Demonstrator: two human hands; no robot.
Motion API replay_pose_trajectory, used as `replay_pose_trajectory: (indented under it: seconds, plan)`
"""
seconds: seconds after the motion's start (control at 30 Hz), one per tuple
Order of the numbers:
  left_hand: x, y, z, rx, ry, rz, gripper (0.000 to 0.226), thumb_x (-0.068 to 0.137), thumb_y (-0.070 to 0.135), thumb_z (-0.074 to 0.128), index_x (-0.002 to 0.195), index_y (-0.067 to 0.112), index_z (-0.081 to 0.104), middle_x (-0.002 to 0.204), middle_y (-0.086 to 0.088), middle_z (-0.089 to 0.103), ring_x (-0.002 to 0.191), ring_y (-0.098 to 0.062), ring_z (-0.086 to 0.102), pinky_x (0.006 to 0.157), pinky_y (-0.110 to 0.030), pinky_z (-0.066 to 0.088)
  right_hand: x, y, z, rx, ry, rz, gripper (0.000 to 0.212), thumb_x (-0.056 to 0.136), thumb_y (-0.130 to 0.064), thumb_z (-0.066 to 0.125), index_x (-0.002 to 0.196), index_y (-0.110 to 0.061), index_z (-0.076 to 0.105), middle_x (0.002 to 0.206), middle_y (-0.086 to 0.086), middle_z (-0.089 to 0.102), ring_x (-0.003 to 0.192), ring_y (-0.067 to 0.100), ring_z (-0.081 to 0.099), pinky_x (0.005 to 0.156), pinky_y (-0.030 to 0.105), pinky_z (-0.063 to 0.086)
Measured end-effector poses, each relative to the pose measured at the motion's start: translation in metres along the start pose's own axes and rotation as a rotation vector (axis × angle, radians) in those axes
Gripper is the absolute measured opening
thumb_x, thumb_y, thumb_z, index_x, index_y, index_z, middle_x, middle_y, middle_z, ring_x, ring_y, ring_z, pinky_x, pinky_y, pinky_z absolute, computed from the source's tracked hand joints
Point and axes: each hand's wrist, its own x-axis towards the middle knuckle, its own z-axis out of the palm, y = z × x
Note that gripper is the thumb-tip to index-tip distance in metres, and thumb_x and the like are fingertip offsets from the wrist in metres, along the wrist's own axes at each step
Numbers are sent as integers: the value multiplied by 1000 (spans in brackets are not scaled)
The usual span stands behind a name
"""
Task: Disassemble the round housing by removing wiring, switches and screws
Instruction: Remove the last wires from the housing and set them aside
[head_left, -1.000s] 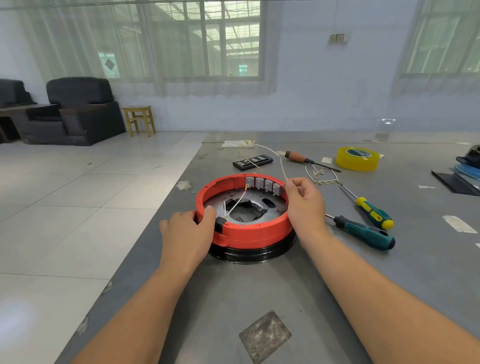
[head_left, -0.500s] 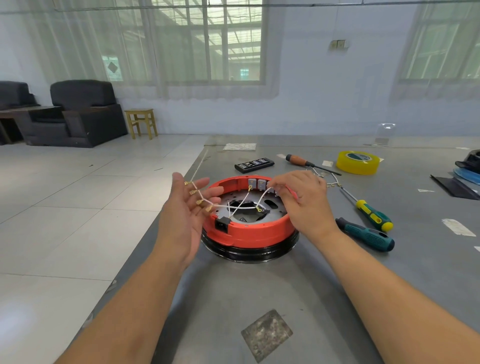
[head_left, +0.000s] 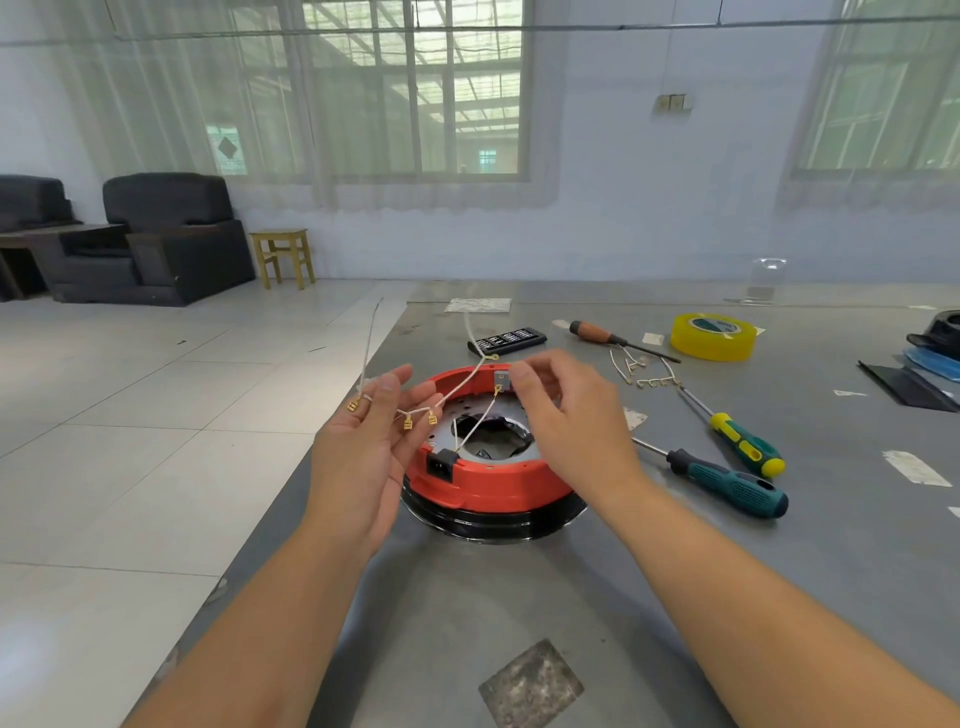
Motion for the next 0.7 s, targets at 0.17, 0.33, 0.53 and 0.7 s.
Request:
replay_pose_trajectory:
  seconds: [0.17,0.33,0.53,0.7]
  plan:
    - [-5,-7,5,69,-69,-19,26,102,26,63,120,11,74,110,-16,79,103,-23,77,86,-28,63,-1,-12,11,196,-37,200,18,97,-44,60,95,-27,69,81,-12,75,84,6,71,84,37,56]
    - [-12,-8,11,170,-114,-10,21,102,28,64,104,21,84,107,-16,79,94,-23,77,78,-25,62,3,-17,4,439,-56,276,15,100,-16,61,88,-14,69,70,-4,74,63,7,70,60,22,52]
    - [-10,1,16,170,-76,-26,25,103,24,63,121,9,72,105,-17,79,96,-29,79,72,-27,63,10,-13,-14,476,-361,237,15,99,-6,62,87,-13,69,62,-3,68,55,9,59,57,19,50]
    - [-9,8,26,226,-95,-101,27,104,29,62,116,7,74,101,-20,79,94,-30,79,71,-28,63,17,-5,-19,353,-258,265,15,98,-13,63,85,-19,69,68,0,72,58,8,63,63,27,53]
